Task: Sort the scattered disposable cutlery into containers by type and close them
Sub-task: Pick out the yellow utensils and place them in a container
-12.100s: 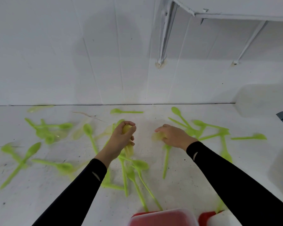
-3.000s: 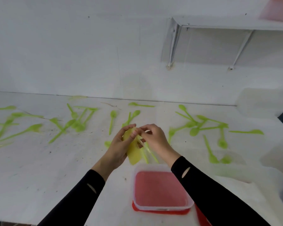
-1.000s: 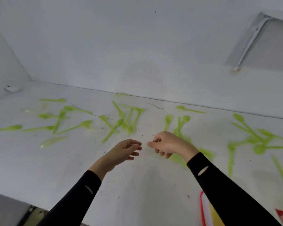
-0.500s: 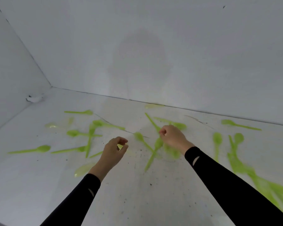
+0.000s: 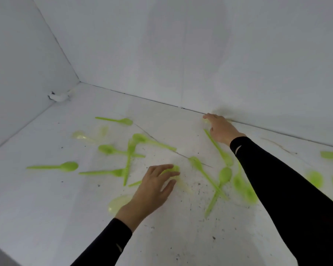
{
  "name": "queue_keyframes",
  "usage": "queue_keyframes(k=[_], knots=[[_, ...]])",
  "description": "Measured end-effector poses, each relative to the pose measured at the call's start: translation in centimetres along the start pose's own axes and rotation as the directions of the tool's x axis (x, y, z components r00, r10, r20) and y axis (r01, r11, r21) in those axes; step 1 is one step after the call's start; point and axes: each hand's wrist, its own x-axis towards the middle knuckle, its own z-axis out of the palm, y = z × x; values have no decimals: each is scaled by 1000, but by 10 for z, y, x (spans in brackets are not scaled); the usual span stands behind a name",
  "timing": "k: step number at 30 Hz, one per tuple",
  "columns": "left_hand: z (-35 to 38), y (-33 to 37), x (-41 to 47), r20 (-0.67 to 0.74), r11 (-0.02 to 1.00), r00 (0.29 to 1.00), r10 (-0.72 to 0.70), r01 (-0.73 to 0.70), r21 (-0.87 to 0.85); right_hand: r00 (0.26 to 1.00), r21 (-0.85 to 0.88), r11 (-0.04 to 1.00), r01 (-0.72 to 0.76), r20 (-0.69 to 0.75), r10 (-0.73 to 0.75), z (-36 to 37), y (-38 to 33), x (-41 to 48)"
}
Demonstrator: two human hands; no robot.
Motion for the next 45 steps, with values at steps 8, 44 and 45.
queue_keyframes(k=[8, 44, 45], knots=[[6, 7, 6, -77, 974, 971, -226, 226, -5, 988, -500, 864, -52, -150, -27, 10, 10, 6], [-85, -13, -114, -196, 831, 813, -548, 504, -233, 943, 272, 904, 329, -142, -300, 87, -163, -176], [-91, -17, -112, -151, 819, 816, -558, 514, -254, 935, 359, 863, 355, -148, -323, 89, -183, -173]])
